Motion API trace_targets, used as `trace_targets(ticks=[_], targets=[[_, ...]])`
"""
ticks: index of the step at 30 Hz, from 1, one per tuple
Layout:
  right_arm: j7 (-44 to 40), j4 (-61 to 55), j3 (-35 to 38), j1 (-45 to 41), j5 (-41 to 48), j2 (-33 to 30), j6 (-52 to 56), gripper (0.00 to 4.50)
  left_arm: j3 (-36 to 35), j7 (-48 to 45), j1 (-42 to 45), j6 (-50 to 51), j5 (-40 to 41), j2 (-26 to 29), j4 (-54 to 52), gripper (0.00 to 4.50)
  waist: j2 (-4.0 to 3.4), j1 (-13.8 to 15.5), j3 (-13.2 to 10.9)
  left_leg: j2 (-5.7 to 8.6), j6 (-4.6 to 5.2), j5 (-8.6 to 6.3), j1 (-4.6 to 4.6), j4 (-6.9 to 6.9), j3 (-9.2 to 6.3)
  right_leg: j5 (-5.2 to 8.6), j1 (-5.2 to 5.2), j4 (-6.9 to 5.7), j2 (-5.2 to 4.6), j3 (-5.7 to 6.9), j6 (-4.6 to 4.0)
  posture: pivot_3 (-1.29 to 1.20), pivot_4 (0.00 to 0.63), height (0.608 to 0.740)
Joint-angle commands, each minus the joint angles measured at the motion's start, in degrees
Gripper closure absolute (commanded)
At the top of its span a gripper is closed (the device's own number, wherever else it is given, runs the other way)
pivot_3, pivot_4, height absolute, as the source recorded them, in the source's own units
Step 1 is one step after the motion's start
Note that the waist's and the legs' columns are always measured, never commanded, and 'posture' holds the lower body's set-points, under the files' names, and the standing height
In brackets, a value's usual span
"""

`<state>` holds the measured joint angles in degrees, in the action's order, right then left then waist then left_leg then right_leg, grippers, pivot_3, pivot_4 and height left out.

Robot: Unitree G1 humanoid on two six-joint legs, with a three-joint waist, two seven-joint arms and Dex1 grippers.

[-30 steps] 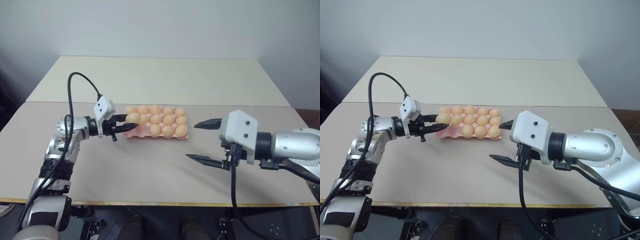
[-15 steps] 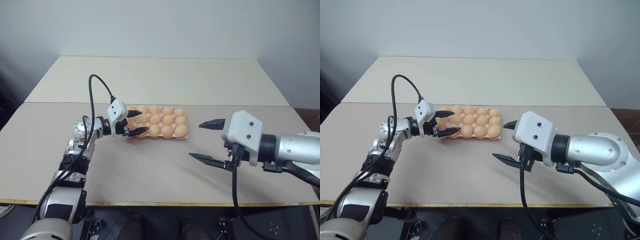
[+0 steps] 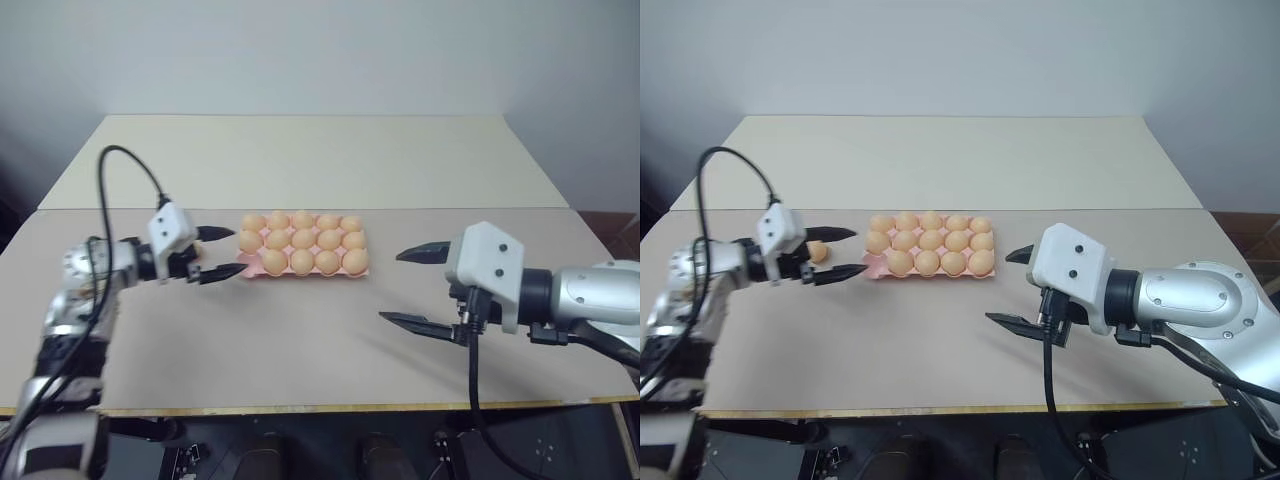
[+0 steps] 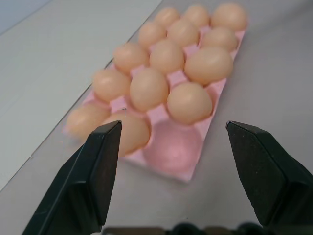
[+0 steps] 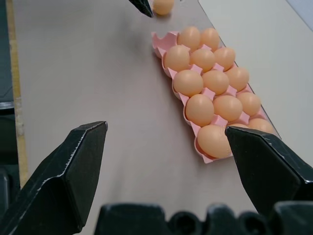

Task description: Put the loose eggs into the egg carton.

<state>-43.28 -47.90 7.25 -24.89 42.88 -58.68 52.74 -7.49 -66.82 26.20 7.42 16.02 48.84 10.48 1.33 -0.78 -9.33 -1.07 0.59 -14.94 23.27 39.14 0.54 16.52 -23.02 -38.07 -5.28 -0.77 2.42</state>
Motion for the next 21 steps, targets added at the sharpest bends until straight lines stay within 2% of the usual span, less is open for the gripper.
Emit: trace_targets(ticks=[1, 6, 9, 16, 21], targets=[[-1.44, 0.88, 0.82, -2.2, 1.74, 0.52, -1.99, 0.0, -5.63, 2.73, -5.23, 5.04, 0.72, 4.89, -8.56, 0.81, 0.0, 0.09, 0.0, -0.01, 0.0, 0.0, 0.0, 0.0, 0.0, 0.0, 0.0, 0.0, -0.01, 0.0, 0.0, 0.0, 0.15, 0.74], [-3.54, 2.55, -1.06, -3.47, 0.82, 0.33, -3.41, 0.0, -14.9, 4.38, -17.14, 10.57, 3.51, 7.81, -18.69, 0.81, 0.0, 0.16, 0.0, -0.03, 0.0, 0.0, -0.02, -0.1, 0.0, 0.0, 0.01, 0.04, -0.06, 0.01, 0.0, 0.0, 0.15, 0.74], [-4.62, 3.43, -1.94, -3.76, -0.02, 0.1, -4.49, 0.0, -17.96, 6.2, -20.78, 12.8, 3.61, 8.0, -22.11, 0.81, 0.0, 0.25, 0.0, -0.05, 0.0, 0.0, 0.0, -0.1, 0.0, 0.0, -0.01, 0.04, -0.05, 0.02, 0.0, 0.0, 0.15, 0.74], [-5.67, 4.76, -3.56, -4.69, -1.43, 0.19, -5.59, 0.0, -18.83, 9.86, -21.23, 17.32, 4.8, 7.35, -24.88, 0.81, 0.0, 0.17, 0.0, 0.01, -0.01, 0.0, -0.07, -0.1, 0.01, 0.0, 0.02, 0.02, -0.04, 0.0, 0.0, 0.0, 0.15, 0.74], [-5.0, 4.16, -3.5, -4.3, -1.62, 0.45, -5.11, 0.0, -14.68, 20.53, -15.03, 22.96, 3.08, 2.98, -22.31, 0.81, 0.01, 0.45, 0.0, 0.04, 0.0, 0.0, -0.04, -0.12, 0.0, 0.0, 0.0, 0.01, -0.06, 0.0, 0.0, 0.0, 0.15, 0.74]])
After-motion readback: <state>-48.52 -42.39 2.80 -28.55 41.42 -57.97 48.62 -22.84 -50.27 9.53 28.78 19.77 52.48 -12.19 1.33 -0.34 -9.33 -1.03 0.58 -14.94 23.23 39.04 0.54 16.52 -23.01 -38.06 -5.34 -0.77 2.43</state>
